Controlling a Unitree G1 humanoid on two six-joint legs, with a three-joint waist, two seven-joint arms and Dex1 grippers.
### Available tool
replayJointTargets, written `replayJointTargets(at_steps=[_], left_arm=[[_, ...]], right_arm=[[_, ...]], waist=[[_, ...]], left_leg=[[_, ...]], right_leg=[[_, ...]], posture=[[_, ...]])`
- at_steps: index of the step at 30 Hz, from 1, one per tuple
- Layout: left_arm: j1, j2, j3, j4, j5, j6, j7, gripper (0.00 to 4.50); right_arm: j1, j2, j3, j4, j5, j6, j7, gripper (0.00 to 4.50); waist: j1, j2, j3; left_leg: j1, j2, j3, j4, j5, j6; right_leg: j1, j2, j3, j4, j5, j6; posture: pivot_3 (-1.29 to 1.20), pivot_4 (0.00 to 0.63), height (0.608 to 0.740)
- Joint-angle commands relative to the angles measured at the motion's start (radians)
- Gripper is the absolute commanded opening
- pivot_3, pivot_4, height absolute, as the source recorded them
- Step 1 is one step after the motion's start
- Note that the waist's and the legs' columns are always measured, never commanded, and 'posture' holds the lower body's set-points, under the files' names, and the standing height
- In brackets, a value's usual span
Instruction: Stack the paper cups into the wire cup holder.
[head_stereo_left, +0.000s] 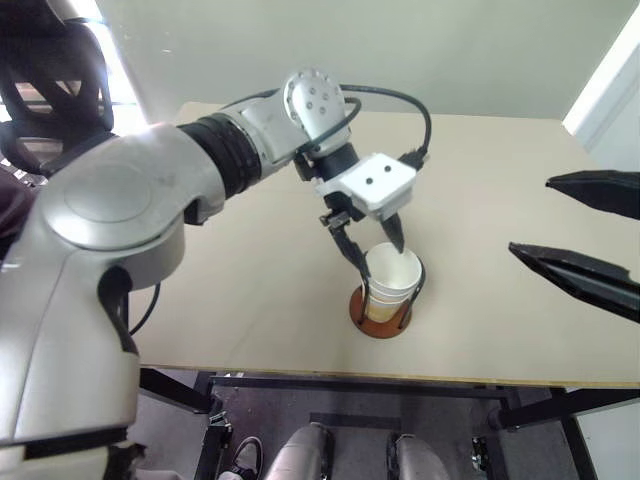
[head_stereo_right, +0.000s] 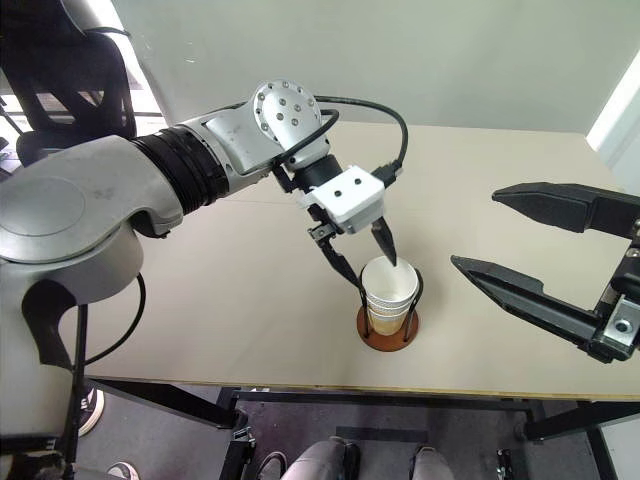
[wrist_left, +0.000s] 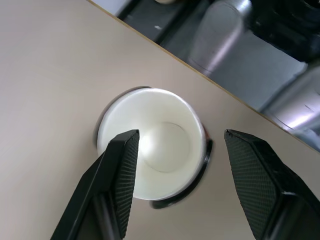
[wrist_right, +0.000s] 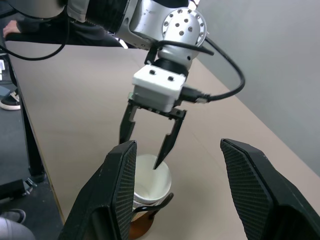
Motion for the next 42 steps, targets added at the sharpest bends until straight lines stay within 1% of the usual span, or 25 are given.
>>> replayJointTargets(at_steps=[1,2,5,10,12,13,14,15,16,18,19,20,22,23,25,28,31,34,39,42], left_arm=[[0.013,0.032,0.218,0.074,-0.030,0.097,-0.027,2.96],[0.028,0.050,0.267,0.081,-0.027,0.128,-0.027,2.96],[0.086,0.142,0.381,0.075,0.002,0.206,-0.027,2.96],[0.203,0.298,0.525,0.036,0.076,0.344,-0.027,2.96],[0.255,0.351,0.587,0.010,0.095,0.405,-0.027,2.96],[0.297,0.394,0.621,-0.016,0.105,0.434,-0.027,2.96],[0.336,0.430,0.657,-0.047,0.115,0.465,-0.027,2.96],[0.379,0.466,0.697,-0.078,0.128,0.496,-0.027,2.96],[0.432,0.510,0.748,-0.111,0.136,0.534,-0.027,2.96],[0.524,0.566,0.849,-0.164,0.158,0.609,-0.027,2.96],[0.565,0.582,0.898,-0.184,0.176,0.642,-0.027,2.96],[0.611,0.594,0.949,-0.197,0.200,0.665,-0.020,2.96],[0.693,0.606,1.038,-0.228,0.250,0.698,0.026,2.96],[0.741,0.615,1.083,-0.253,0.273,0.709,0.057,2.96],[0.818,0.625,1.163,-0.310,0.307,0.746,0.102,2.96],[0.916,0.640,1.286,-0.387,0.324,0.819,0.140,2.96],[1.002,0.648,1.384,-0.454,0.338,0.871,0.137,2.96],[1.052,0.631,1.442,-0.483,0.372,0.899,0.123,2.96],[1.087,0.593,1.509,-0.513,0.396,0.953,0.093,2.96],[1.099,0.576,1.519,-0.524,0.430,0.960,0.071,2.96]], right_arm=[[-0.007,0.018,0.049,-0.003,-0.024,-0.050,-0.002,2.71],[-0.009,0.025,0.072,-0.005,-0.053,-0.054,0.012,2.71],[-0.002,0.057,0.122,-0.001,-0.189,-0.029,0.088,2.71],[0.054,0.117,0.186,0.020,-0.486,-0.009,0.317,2.71],[0.082,0.139,0.221,0.034,-0.596,-0.038,0.401,2.71],[0.090,0.145,0.260,0.042,-0.649,-0.064,0.432,2.71],[0.100,0.155,0.289,0.053,-0.700,-0.091,0.467,2.71],[0.103,0.162,0.324,0.065,-0.746,-0.119,0.495,2.71],[0.096,0.164,0.374,0.083,-0.786,-0.152,0.513,2.71],[0.076,0.174,0.448,0.126,-0.845,-0.207,0.548,2.71],[0.061,0.179,0.479,0.149,-0.865,-0.230,0.563,2.71],[0.042,0.184,0.518,0.172,-0.884,-0.252,0.571,2.71],[0.009,0.195,0.589,0.212,-0.921,-0.287,0.589,2.71],[-0.007,0.199,0.632,0.231,-0.947,-0.303,0.595,2.71],[-0.028,0.208,0.691,0.261,-0.986,-0.328,0.617,2.71],[-0.051,0.226,0.735,0.288,-1.015,-0.340,0.643,2.71],[-0.060,0.243,0.739,0.300,-1.016,-0.326,0.664,2.71],[-0.066,0.252,0.749,0.304,-1.025,-0.318,0.675,2.71],[-0.075,0.273,0.759,0.297,-1.031,-0.298,0.662,2.71],[-0.076,0.280,0.757,0.291,-1.042,-0.286,0.655,2.71]], waist=[[-0.001,0.000,0.000],[-0.001,0.001,0.000],[-0.007,0.003,-0.002],[-0.016,0.004,-0.002],[-0.013,0.004,-0.001],[-0.010,0.004,-0.002],[-0.011,0.004,-0.001],[-0.014,0.004,-0.002],[-0.015,0.005,-0.002],[-0.016,0.004,-0.002],[-0.016,0.004,-0.002],[-0.015,0.004,-0.002],[-0.013,0.004,-0.002],[-0.013,0.004,-0.002],[-0.014,0.004,-0.002],[-0.015,0.004,-0.002],[-0.017,0.004,-0.002],[-0.017,0.004,-0.002],[-0.018,0.004,-0.002],[-0.019,0.004,-0.002]], left_leg=[[0.000,0.000,0.000,0.000,0.000,0.000],[0.000,0.000,0.000,0.000,0.000,0.000],[0.001,0.000,0.000,0.000,0.000,0.000],[0.003,0.000,0.000,0.000,0.006,0.002],[0.002,0.001,-0.003,0.001,0.013,0.001],[0.001,0.000,-0.001,0.001,0.013,0.001],[0.000,0.000,-0.004,0.001,0.013,0.001],[0.000,0.000,-0.003,0.002,0.012,0.001],[0.000,0.000,-0.002,0.001,0.012,0.000],[0.000,0.001,-0.005,0.002,0.012,-0.001],[0.001,0.001,-0.004,0.001,0.013,-0.001],[0.001,0.002,-0.006,0.002,0.012,-0.002],[0.002,0.003,-0.008,0.002,0.014,-0.004],[0.003,0.003,-0.009,0.002,0.014,-0.005],[0.005,0.004,-0.009,0.001,0.016,-0.007],[0.006,0.004,-0.009,-0.001,0.020,-0.010],[0.008,0.004,-0.008,-0.008,0.022,-0.016],[0.010,0.004,-0.009,-0.012,0.020,-0.022],[0.010,0.006,-0.010,-0.014,0.020,-0.020],[0.010,0.006,-0.010,-0.014,0.022,-0.020]], right_leg=[[0.000,0.000,0.000,0.000,0.000,0.000],[0.000,0.000,0.000,0.000,0.000,0.000],[0.000,0.001,0.000,0.000,0.000,0.000],[0.000,0.004,0.001,0.001,-0.003,0.001],[0.000,0.003,0.000,0.000,-0.001,-0.003],[0.000,0.005,-0.001,0.000,-0.002,-0.004],[0.000,0.003,0.000,0.000,-0.003,-0.004],[-0.001,0.004,0.000,-0.001,-0.003,-0.008],[-0.001,0.007,-0.001,0.000,-0.004,-0.008],[-0.001,0.005,0.001,0.001,-0.003,-0.008],[-0.002,0.011,-0.002,0.001,-0.003,-0.008],[-0.001,0.009,0.001,0.001,-0.003,-0.008],[-0.001,0.013,0.001,0.002,-0.004,-0.010],[0.000,0.012,0.002,0.002,-0.004,-0.011],[0.001,0.014,0.002,0.003,-0.005,-0.016],[0.002,0.014,0.002,0.003,-0.004,-0.020],[0.002,0.013,0.003,0.002,-0.001,-0.024],[0.001,0.013,0.003,0.003,0.001,-0.027],[-0.001,0.014,0.002,0.004,0.004,-0.033],[-0.002,0.014,0.002,0.004,0.006,-0.035]], posture=[[0.00,0.150,0.740],[0.00,0.150,0.740],[0.00,0.150,0.740],[0.00,0.150,0.740],[0.00,0.150,0.740],[0.00,0.150,0.740],[0.00,0.150,0.740],[0.00,0.150,0.740],[0.00,0.150,0.740],[0.00,0.150,0.740],[0.00,0.150,0.740],[0.00,0.150,0.740],[0.00,0.150,0.740],[0.00,0.150,0.740],[0.00,0.150,0.740],[0.00,0.150,0.740],[0.00,0.150,0.740],[0.00,0.150,0.740],[0.00,0.150,0.740],[0.00,0.150,0.740]])
